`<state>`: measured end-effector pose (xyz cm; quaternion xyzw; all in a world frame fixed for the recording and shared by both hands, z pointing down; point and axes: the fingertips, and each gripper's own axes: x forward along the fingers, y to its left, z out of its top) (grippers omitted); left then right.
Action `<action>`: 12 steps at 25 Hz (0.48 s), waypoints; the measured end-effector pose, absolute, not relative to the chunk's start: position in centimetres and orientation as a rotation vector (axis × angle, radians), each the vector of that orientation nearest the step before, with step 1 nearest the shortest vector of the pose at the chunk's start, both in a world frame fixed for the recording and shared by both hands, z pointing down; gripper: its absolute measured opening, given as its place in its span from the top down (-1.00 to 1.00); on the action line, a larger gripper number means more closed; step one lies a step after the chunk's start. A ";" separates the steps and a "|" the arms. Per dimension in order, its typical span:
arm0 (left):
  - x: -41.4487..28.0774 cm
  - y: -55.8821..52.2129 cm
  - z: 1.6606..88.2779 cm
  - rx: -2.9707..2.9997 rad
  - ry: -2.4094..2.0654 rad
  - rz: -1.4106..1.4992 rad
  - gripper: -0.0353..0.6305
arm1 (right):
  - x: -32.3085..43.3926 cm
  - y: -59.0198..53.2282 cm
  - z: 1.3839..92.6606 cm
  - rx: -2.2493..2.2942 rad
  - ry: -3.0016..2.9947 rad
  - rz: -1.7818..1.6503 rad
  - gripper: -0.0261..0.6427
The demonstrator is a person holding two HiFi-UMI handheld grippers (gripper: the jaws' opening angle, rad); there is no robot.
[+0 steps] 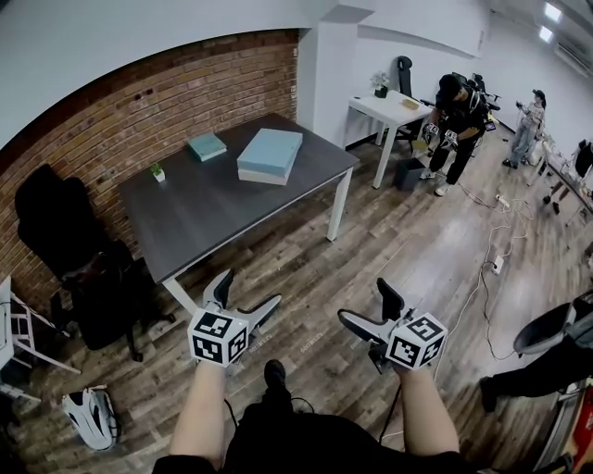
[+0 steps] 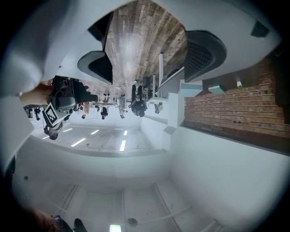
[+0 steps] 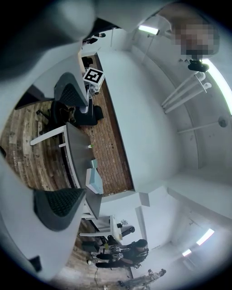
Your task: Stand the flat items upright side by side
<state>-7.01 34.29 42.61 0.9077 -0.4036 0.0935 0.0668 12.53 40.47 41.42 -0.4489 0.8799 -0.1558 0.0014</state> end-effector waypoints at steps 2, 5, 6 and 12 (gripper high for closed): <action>-7.1 31.5 42.9 2.736 -1.206 0.276 -0.59 | 12.4 37.9 41.6 -1.424 2.760 -0.490 -0.72; -7.3 27.2 43.3 2.732 -1.182 0.278 -0.59 | 11.9 33.4 41.7 -1.444 2.754 -0.504 -0.72; -7.4 25.9 43.5 2.731 -1.173 0.282 -0.59 | 11.7 32.1 41.8 -1.446 2.754 -0.512 -0.72; -8.1 18.7 44.2 2.729 -1.120 0.294 -0.59 | 9.9 25.2 42.7 -1.465 2.758 -0.561 -0.72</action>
